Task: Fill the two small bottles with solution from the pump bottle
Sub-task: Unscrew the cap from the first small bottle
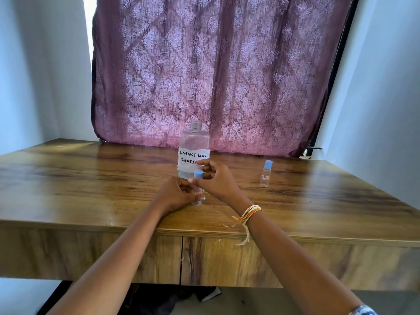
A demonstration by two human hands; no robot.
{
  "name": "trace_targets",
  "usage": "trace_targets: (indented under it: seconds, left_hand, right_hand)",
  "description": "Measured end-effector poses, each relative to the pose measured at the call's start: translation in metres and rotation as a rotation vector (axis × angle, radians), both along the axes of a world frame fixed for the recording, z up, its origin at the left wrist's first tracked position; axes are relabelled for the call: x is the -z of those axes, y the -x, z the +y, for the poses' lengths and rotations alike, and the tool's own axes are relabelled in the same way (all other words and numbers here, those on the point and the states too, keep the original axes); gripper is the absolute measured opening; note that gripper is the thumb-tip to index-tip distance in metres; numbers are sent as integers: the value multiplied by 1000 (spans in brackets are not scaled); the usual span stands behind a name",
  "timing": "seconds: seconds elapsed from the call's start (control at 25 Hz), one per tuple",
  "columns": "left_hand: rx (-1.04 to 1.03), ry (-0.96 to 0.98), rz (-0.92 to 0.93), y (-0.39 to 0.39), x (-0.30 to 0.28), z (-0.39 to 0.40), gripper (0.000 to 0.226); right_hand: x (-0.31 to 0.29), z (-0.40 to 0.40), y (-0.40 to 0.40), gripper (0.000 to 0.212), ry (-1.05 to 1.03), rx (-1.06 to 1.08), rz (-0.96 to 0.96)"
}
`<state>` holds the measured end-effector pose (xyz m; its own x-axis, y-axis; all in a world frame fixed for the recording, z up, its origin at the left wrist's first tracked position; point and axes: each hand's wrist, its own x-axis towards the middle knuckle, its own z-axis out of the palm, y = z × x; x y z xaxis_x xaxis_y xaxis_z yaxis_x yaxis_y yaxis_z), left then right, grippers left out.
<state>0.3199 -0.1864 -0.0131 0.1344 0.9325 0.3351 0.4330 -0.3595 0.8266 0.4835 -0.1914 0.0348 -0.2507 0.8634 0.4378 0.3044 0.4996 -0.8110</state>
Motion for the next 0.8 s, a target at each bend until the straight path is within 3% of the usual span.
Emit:
trace_targets:
  seconds: [0.12, 0.2, 0.36, 0.48, 0.6, 0.8]
  left_hand:
    - [-20, 5, 3, 0, 0, 0, 44]
    - [-33, 13, -4, 0, 0, 0, 38]
    - [-42, 3, 16, -1, 0, -1, 34]
    - [-45, -8, 34, 0, -1, -1, 33]
    - [-38, -11, 50, -1, -1, 0, 30]
    - [-28, -33, 102, -3, 1, 1, 41]
  right_hand:
    - [0, 2, 0, 39, 7, 31, 62]
    - [-1, 3, -1, 35, 62, 12, 205]
    - [-9, 5, -10, 20, 361, -102, 528]
    - [-9, 7, -20, 11, 515, -81, 569]
    - [-7, 13, -33, 11, 486, 54, 456]
    - [3, 26, -65, 14, 132, 384, -59]
